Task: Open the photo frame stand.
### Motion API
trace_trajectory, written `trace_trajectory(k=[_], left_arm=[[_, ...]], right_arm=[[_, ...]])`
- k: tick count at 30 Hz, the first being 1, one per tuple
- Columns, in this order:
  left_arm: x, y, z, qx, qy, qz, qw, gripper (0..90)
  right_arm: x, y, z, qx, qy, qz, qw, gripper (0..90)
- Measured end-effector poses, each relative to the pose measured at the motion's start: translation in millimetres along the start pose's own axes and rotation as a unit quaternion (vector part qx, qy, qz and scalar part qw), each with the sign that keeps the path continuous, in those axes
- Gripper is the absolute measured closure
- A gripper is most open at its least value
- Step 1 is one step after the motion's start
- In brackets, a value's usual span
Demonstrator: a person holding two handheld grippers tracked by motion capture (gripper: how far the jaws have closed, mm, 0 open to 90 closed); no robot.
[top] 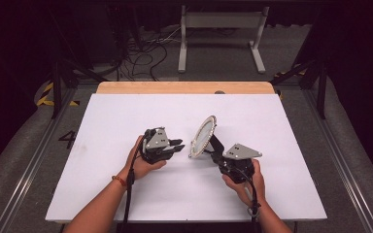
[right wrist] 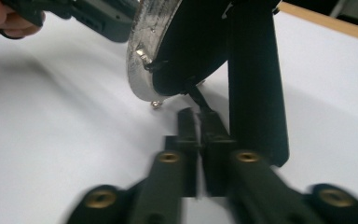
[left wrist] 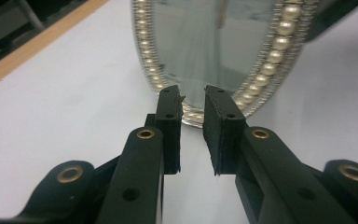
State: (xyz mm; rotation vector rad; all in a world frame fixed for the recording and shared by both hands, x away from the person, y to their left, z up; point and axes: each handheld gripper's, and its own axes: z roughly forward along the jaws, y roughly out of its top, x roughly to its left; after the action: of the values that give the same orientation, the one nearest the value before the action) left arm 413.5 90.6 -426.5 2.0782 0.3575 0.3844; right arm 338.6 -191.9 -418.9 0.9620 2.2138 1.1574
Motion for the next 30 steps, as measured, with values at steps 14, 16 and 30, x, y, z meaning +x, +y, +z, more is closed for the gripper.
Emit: trace_trajectory(k=[14, 16, 30], left_arm=[[7.1, -3.5, 14.1, 0.024, -0.014, -0.008, 0.9996, 79.9], [8.3, -2.9, 17.5, 0.026, -0.023, -0.007, 0.9994, 86.7], [8.8, -0.3, 20.8, 0.031, -0.026, -0.011, 0.9991, 86.3]], right_arm=[[-2.7, -5.0, 1.4, -0.008, 0.012, -0.019, 0.9997, 89.8], [-3.2, -5.5, 4.3, -0.004, 0.011, -0.020, 0.9997, 78.0], [-5.8, -5.9, 31.5, 0.003, -0.080, -0.005, 0.9968, 54.3]])
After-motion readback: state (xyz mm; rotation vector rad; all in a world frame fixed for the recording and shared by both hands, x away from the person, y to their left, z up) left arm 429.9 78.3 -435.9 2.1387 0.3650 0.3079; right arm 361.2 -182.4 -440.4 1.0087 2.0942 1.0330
